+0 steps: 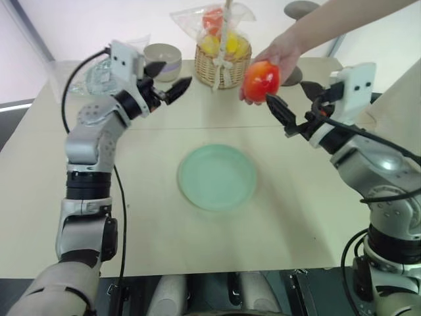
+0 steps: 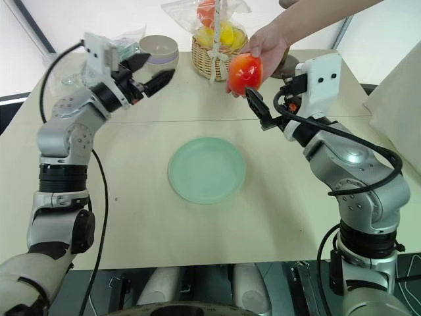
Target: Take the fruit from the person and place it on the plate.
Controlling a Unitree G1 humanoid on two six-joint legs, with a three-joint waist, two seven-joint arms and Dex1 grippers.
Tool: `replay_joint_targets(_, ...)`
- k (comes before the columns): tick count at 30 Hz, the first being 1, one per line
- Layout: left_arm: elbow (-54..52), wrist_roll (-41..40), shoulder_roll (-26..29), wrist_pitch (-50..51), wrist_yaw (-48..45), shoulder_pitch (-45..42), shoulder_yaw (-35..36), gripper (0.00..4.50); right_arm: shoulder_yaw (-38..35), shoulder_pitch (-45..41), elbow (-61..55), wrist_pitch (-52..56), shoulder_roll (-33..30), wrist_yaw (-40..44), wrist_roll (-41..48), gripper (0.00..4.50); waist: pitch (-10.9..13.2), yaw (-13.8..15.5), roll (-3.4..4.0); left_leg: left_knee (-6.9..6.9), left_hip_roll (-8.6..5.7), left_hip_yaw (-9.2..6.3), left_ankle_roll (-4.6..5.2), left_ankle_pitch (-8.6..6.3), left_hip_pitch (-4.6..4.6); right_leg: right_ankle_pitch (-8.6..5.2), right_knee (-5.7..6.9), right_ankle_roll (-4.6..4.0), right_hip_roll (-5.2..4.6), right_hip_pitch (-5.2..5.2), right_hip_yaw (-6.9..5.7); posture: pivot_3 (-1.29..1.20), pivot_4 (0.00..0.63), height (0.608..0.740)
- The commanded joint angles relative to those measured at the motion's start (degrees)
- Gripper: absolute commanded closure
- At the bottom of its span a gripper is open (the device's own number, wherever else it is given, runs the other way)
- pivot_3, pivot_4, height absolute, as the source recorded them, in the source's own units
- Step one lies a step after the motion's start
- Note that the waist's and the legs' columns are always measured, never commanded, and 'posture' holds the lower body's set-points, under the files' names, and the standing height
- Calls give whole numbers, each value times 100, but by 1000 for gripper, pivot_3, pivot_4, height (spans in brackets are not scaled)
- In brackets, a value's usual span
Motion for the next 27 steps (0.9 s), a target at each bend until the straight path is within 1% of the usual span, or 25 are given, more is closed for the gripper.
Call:
replay_joint_targets(1, -328, -85, 5, 8, 140, 25, 124, 67, -13, -285, 211, -194, 178, -59, -264, 0, 0, -3, 0, 1, -2, 0, 0, 0, 0, 0, -1, 0, -2, 0, 0, 0, 150, 740)
replay_joint_targets(4, -549, -201, 46, 158, 24, 158, 80, 67, 109, -401, 416, -262, 310, 13, -475, 0, 0, -36, 0, -1, -1, 0, 0, 0, -1, 0, -1, 0, -1, -2, -2, 0, 150, 740)
replay_joint_targets(6, -845, -512, 186, 493, -360, 331, 13, 67, 157, -441, 499, -290, 362, 68, -568, 0, 0, -47, 0, -2, 2, -1, 0, 0, -5, 0, 1, 0, 3, -8, -1, 0, 150, 740)
replay_joint_targets(8, -1236, -810, 411, 696, -892, 562, -64, 67, 202, -499, 557, -295, 439, 103, -636, 0, 1, -78, 2, -4, 5, 0, 0, 0, -6, 0, 2, 0, 6, -10, 0, 0, 150, 740)
replay_joint_targets(12, -1612, -1305, 1000, 1183, -1660, 815, -11, 67, 297, -651, 602, -263, 651, 120, -731, 0, 2, -95, 4, -7, 11, 0, -1, 0, -6, 0, 7, -1, 11, -17, 1, 0, 150, 740)
replay_joint_targets(16, -1748, -1389, 1548, 1274, -2147, 1015, -33, 67, 327, -757, 583, -204, 846, 127, -783, 0, 1, -81, 5, -6, 12, -1, -1, 1, -3, 0, 8, -2, 13, -16, 1, 0, 150, 740)
replay_joint_targets(18, -1720, -1401, 1723, 1277, -2290, 1051, 1, 67, 354, -809, 590, -184, 933, 129, -814, 0, 1, -62, 5, -6, 11, 0, -1, 1, -4, 0, 7, -2, 12, -15, 0, 0, 150, 740)
replay_joint_targets(27, -1678, -1406, 1750, 1213, -2216, 896, -13, 67, 536, -872, 807, -279, 1225, 259, -1072, 0, 2, -74, 6, -6, 9, -1, -1, 0, -7, 0, 5, -2, 10, -16, -1, 0, 150, 740)
